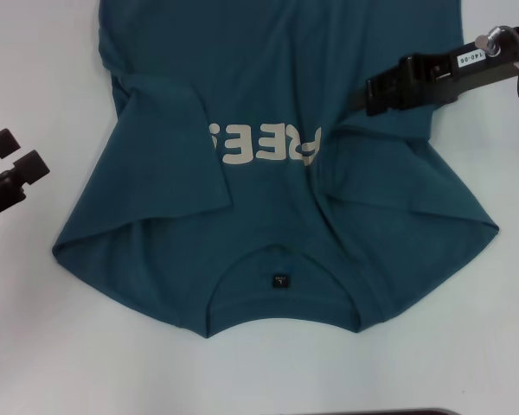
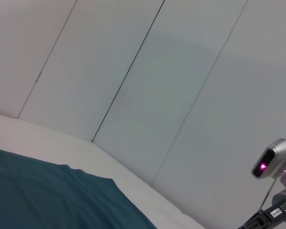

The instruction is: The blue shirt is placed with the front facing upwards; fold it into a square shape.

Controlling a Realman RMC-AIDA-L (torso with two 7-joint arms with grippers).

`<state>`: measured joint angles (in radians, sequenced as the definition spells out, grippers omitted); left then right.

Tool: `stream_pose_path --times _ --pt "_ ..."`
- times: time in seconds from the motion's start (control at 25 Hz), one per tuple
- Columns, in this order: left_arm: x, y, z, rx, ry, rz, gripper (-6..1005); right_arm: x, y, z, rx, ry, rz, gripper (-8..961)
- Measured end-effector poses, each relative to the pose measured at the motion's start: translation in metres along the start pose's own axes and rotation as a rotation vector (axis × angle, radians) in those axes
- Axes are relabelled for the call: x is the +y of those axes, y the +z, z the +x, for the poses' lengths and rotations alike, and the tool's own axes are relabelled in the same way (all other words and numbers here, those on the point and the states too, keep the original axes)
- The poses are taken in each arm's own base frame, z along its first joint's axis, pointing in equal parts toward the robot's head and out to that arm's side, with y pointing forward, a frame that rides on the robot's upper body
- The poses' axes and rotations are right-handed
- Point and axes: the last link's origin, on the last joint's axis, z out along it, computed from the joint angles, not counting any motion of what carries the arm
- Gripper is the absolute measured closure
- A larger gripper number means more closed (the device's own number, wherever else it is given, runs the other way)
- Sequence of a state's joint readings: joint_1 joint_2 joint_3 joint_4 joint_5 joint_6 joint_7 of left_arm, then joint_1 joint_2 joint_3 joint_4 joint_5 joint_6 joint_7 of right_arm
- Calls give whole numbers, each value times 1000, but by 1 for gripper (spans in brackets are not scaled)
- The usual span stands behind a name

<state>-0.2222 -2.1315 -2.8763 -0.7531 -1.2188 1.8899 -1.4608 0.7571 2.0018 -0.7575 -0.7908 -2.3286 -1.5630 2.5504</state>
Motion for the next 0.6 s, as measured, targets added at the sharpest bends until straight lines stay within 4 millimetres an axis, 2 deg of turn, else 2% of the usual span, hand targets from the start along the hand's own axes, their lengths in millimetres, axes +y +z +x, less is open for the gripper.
stream_pose_path --times 0.2,0.36,0.52,0.6 --pt "-1 -1 0 2 -3 4 140 0 0 -5 -23 -64 14 528" --pt "-1 -1 0 4 -14 7 140 -4 -7 1 39 -60 39 436" --pt "-1 -2 1 12 -22 12 140 -21 -30 7 93 38 129 343" --pt "-2 -3 3 27 -26 19 140 -29 -39 9 89 83 156 345"
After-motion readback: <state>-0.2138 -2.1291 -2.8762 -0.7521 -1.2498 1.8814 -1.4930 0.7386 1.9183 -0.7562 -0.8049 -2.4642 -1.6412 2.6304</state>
